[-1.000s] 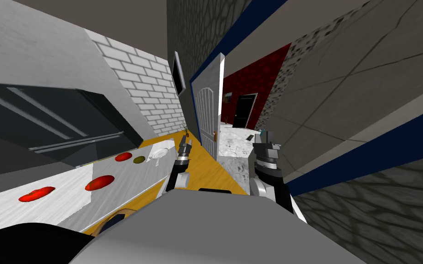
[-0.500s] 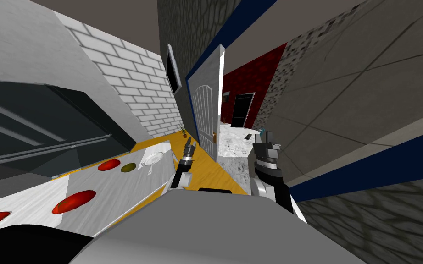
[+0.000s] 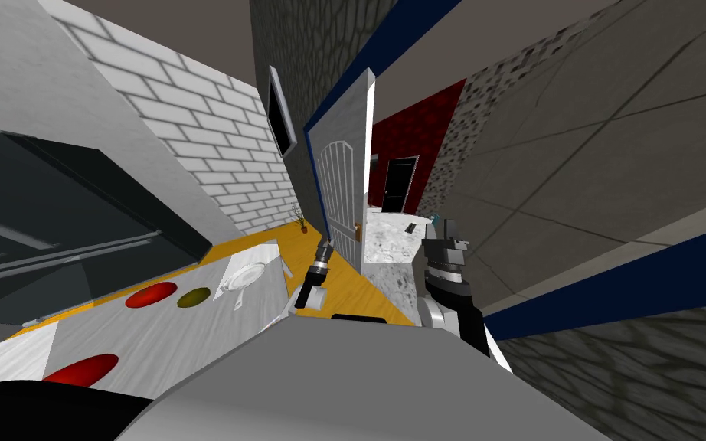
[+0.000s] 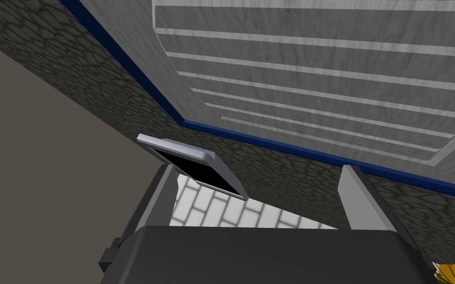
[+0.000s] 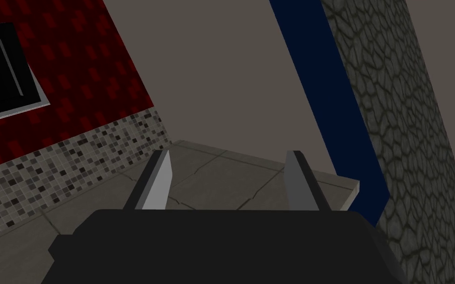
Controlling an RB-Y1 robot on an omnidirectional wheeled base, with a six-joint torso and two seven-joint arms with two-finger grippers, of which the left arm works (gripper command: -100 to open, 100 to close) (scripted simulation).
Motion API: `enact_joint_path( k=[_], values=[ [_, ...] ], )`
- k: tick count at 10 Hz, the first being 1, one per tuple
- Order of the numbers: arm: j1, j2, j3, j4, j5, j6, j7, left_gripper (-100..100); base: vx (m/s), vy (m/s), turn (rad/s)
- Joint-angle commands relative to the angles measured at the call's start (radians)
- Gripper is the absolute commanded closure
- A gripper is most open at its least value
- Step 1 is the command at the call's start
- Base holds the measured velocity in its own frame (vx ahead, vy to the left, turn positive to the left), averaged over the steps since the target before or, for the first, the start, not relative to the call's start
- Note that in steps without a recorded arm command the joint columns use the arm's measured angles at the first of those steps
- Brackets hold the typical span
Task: Push the door open
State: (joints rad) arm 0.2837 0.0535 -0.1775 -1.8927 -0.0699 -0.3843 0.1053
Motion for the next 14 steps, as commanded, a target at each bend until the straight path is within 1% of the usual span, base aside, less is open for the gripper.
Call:
enact_joint_path(
  k=[1,8,14],
  values=[
    [-0.019,0.013,-0.015,0.03,0.003,0.012,0.008,-100,0.076,0.095,-0.103],
    [-0.107,0.042,-0.091,0.195,0.008,0.037,0.029,-100,0.079,0.101,-0.109],
    [-0.179,0.06,-0.152,0.33,0.012,0.057,0.046,-100,0.072,0.1,-0.106]
  ],
)
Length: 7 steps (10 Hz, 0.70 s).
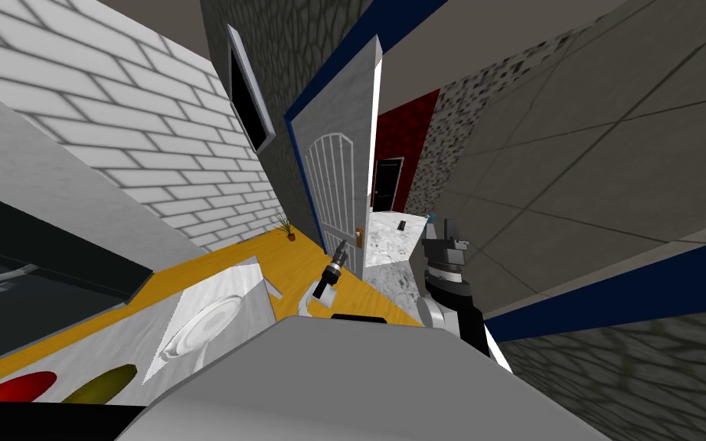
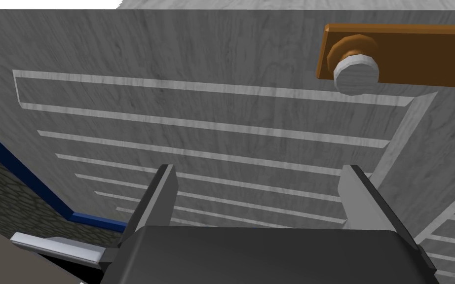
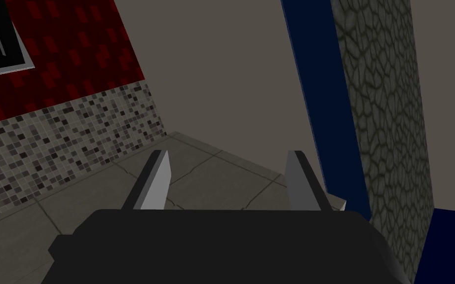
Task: Push the door open
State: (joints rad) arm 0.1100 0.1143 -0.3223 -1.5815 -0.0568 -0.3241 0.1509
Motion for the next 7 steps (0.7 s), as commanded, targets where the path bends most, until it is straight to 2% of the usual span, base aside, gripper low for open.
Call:
enact_joint_path(
  k=[1,7],
  values=[
    [-0.016,0.002,-0.017,0.04,0.0,0.0,0.003,-100,0.057,0.087,-0.114],
    [-0.084,0.015,-0.076,0.168,0.004,0.019,0.019,-100,0.086,0.111,-0.1]
  ],
)
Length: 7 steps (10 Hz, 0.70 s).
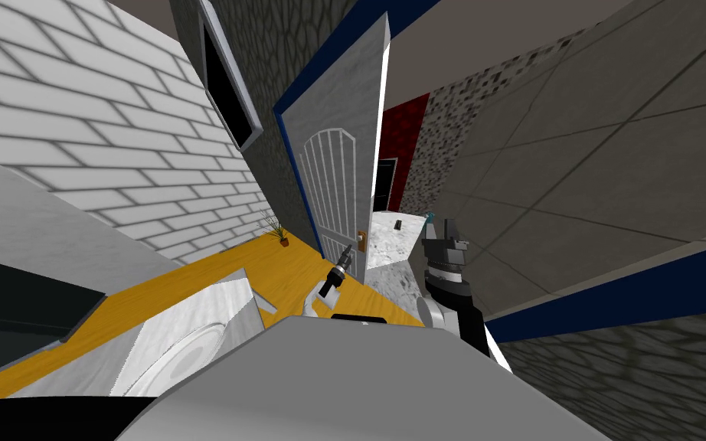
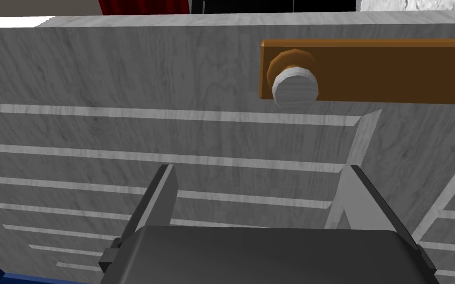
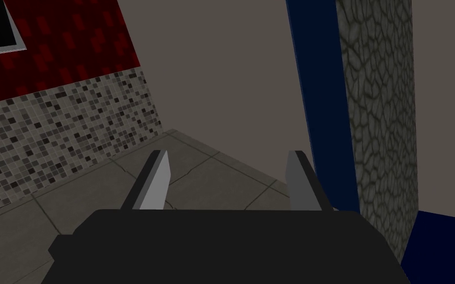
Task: Push the door open
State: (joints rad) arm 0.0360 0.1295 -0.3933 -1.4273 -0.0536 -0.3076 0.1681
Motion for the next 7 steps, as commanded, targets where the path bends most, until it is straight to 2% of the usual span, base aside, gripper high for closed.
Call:
enact_joint_path(
  k=[1,2,4,7],
  values=[
    [-0.024,0.002,-0.017,0.04,0.001,0.007,0.005,-100,0.063,0.101,-0.107],
    [-0.037,0.004,-0.028,0.064,0.002,0.011,0.008,-100,0.074,0.152,-0.115],
    [-0.051,0.006,-0.04,0.091,0.003,0.015,0.011,-100,0.024,0.012,0.031],
    [-0.053,0.007,-0.042,0.096,0.003,0.015,0.012,-100,0.004,0.0,-0.006]
  ],
)
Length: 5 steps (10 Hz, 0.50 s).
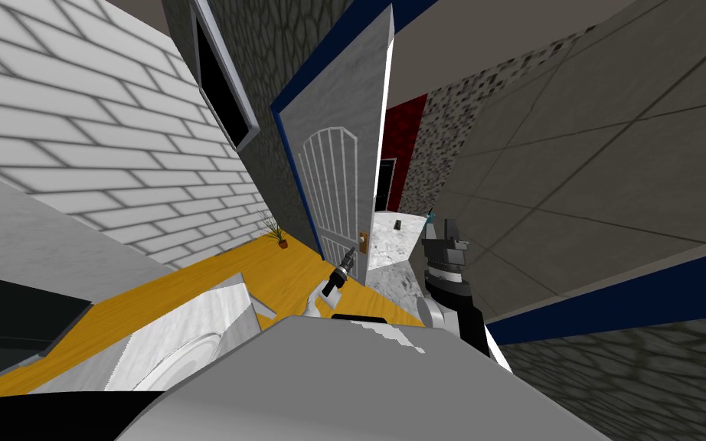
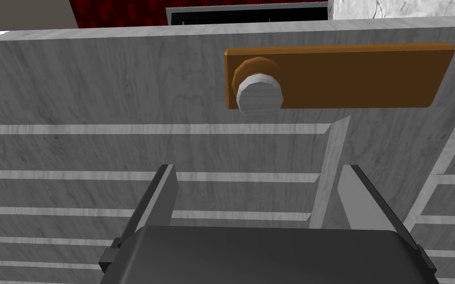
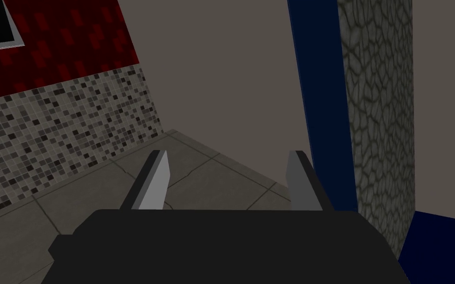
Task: Push the door open
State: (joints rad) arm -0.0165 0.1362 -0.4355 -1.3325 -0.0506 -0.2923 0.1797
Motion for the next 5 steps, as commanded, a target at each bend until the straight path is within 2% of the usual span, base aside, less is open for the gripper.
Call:
enact_joint_path(
  k=[1,5],
  values=[
    [-0.003,0.0,-0.002,0.006,0.0,0.001,0.001,-100,-0.006,-0.001,-0.02],
    [-0.003,0.0,-0.002,0.006,0.0,0.001,0.001,-100,-0.001,0.0,-0.005]
  ],
)
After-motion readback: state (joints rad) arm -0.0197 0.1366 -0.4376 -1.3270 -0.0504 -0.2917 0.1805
